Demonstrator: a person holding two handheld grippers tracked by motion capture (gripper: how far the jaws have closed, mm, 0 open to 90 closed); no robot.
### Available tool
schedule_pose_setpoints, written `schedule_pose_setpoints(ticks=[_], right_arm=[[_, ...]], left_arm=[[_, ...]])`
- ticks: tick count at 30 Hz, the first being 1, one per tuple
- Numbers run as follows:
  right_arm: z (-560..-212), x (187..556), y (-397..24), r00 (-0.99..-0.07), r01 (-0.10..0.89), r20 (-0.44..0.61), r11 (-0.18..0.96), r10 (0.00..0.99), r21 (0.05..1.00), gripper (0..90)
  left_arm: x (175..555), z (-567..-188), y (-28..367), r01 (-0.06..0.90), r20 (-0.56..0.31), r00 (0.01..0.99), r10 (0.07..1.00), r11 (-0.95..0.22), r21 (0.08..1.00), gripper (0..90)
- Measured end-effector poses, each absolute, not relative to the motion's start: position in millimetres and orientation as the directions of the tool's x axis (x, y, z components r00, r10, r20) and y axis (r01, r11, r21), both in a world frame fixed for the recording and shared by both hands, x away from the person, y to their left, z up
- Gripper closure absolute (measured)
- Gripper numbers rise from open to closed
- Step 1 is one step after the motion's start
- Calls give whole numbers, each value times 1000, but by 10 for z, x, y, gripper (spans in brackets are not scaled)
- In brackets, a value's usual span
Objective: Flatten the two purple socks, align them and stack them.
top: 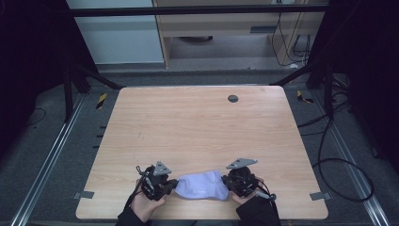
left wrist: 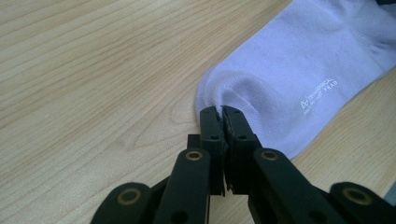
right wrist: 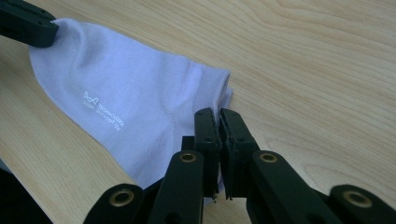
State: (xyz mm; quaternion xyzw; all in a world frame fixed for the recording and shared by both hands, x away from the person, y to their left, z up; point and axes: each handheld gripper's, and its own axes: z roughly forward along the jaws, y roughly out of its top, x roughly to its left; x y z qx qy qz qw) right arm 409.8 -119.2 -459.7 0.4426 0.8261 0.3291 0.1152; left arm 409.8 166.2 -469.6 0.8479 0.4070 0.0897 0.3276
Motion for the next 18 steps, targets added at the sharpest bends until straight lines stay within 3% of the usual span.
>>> schedule_pose_setpoints(ticks=[13, 18], right_arm=[[-4670, 4120, -1183, -580, 670, 101, 402, 809, 624, 857], [-4672, 4116, -1186, -576, 665, 97, 397, 812, 632, 792]], left_arm=[[4123, -4762, 1646, 630, -104, 657, 747, -468, 620, 857], [4122, -4749, 1670, 619, -97, 649, 754, -450, 643, 762]])
